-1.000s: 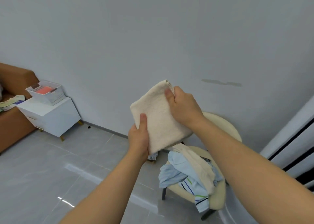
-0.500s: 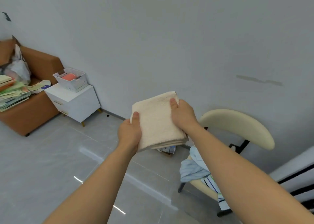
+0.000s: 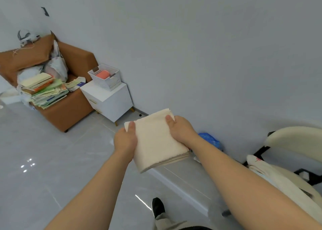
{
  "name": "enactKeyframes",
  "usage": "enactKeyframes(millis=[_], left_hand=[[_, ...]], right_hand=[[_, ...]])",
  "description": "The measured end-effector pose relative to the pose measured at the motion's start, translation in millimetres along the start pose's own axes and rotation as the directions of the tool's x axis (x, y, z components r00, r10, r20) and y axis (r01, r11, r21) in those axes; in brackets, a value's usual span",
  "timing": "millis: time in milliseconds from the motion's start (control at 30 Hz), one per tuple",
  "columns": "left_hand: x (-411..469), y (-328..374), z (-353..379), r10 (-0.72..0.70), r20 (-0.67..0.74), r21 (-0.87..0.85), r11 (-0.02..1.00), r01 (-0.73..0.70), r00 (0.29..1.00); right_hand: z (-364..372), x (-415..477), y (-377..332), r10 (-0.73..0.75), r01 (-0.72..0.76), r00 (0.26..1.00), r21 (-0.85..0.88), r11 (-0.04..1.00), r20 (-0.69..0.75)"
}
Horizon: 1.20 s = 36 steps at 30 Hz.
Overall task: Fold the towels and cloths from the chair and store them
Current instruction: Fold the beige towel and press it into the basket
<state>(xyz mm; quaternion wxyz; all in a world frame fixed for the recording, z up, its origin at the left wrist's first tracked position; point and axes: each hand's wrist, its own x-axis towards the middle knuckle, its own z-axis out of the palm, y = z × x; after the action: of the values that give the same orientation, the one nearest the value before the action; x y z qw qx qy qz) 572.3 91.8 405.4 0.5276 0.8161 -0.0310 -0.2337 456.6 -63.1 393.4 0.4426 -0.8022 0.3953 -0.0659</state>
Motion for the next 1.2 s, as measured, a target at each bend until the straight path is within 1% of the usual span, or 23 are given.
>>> enactKeyframes(millis=[33, 67, 100, 167, 200, 233, 267, 300, 333, 400, 433, 500, 567, 667, 767, 867, 933, 1000, 1100, 1200], left_hand=[[23.8, 6.7, -6.2, 0.007, -0.008, 0.024, 1.0, -0.007, 1.0], [47.3, 13.9, -13.0, -0.023, -0.002, 0.03, 0.999, 0.023, 1.0], [72.6, 19.4, -21.3, -0.098, 0.031, 0.005, 0.995, 0.098, 0.995], [117.3, 29.7, -38.6, -0.266, 0.176, -0.097, 0.953, 0.286, 0.948], [135.0, 33.2, -45.9, -0.297, 0.25, -0.134, 0.932, 0.337, 0.921], [151.1, 35.9, -51.6, -0.286, 0.294, -0.138, 0.931, 0.336, 0.912], [163.9, 38.4, -55.5, -0.258, 0.3, -0.113, 0.947, 0.302, 0.919], [176.9, 41.3, -58.3, -0.223, 0.254, -0.06, 0.968, 0.245, 0.941], [190.8, 44.6, -61.7, -0.18, 0.178, 0.008, 0.983, 0.181, 0.967], [223.1, 49.7, -71.4, -0.083, 0.051, 0.11, 0.991, 0.077, 0.995], [242.6, 53.7, -77.8, -0.047, 0.019, 0.143, 0.989, 0.043, 0.999], [285.0, 63.1, -90.6, -0.004, -0.009, 0.153, 0.988, 0.006, 1.0], [332.0, 73.6, -101.8, 0.012, -0.003, 0.125, 0.992, -0.012, 1.0], [408.6, 85.3, -115.2, -0.024, 0.041, 0.067, 0.998, 0.022, 0.999], [490.2, 93.9, -133.6, -0.026, 0.147, 0.054, 0.998, 0.018, 0.989], [565.2, 117.8, -154.1, 0.027, 0.323, 0.108, 0.992, -0.066, 0.946], [610.1, 141.7, -163.1, 0.05, 0.475, 0.128, 0.984, -0.125, 0.879], [653.3, 163.9, -170.3, -0.006, 0.575, 0.131, 0.988, -0.085, 0.818], [719.8, 188.1, -175.8, -0.129, 0.643, 0.146, 0.988, 0.045, 0.755], [793.5, 206.2, -171.1, -0.187, 0.69, 0.191, 0.979, 0.074, 0.699]], right_hand=[[10.7, 22.4, -10.0, -0.002, 0.002, 1.0, 0.004, 1.0, 0.008], [20.3, 43.3, -21.3, 0.003, -0.003, 1.0, 0.011, 1.0, 0.021], [29.0, 62.7, -33.4, 0.008, -0.009, 0.999, 0.024, 1.0, 0.036], [44.4, 99.7, -58.9, 0.031, -0.034, 0.998, 0.054, 0.998, 0.06], [51.1, 118.5, -71.6, 0.04, -0.044, 0.997, 0.059, 0.997, 0.066], [57.9, 138.4, -84.6, 0.048, -0.052, 0.996, 0.056, 0.997, 0.075], [64.2, 156.6, -96.6, 0.059, -0.063, 0.995, 0.051, 0.997, 0.084], [71.4, 175.2, -108.9, 0.067, -0.071, 0.994, 0.047, 0.996, 0.09], [79.6, 193.8, -121.3, 0.074, -0.078, 0.993, 0.04, 0.996, 0.096], [96.8, 228.6, -144.6, 0.086, -0.089, 0.991, 0.023, 0.996, 0.108], [105.5, 246.0, -155.9, 0.09, -0.092, 0.99, 0.021, 0.996, 0.108], [122.1, 280.7, -177.0, 0.107, -0.11, 0.989, 0.029, 0.993, 0.104], [140.2, 318.4, -197.4, 0.123, -0.127, 0.988, 0.038, 0.991, 0.093], [169.6, 378.9, -228.5, 0.134, -0.136, 0.989, 0.033, 0.99, 0.069], [197.9, 439.0, -257.9, 0.192, -0.194, 0.979, 0.029, 0.981, 0.063], [216.5, 488.5, -286.5, 0.287, -0.289, 0.957, 0.051, 0.956, 0.052], [228.3, 521.2, -300.9, 0.349, -0.354, 0.935, 0.116, 0.928, 0.059], [238.5, 554.8, -310.3, 0.4, -0.41, 0.912, 0.204, 0.889, 0.089], [250.9, 602.7, -318.8, 0.461, -0.487, 0.873, 0.365, 0.794, 0.162], [261.6, 648.7, -333.9, 0.43, -0.508, 0.861, 0.408, 0.759, 0.272]])
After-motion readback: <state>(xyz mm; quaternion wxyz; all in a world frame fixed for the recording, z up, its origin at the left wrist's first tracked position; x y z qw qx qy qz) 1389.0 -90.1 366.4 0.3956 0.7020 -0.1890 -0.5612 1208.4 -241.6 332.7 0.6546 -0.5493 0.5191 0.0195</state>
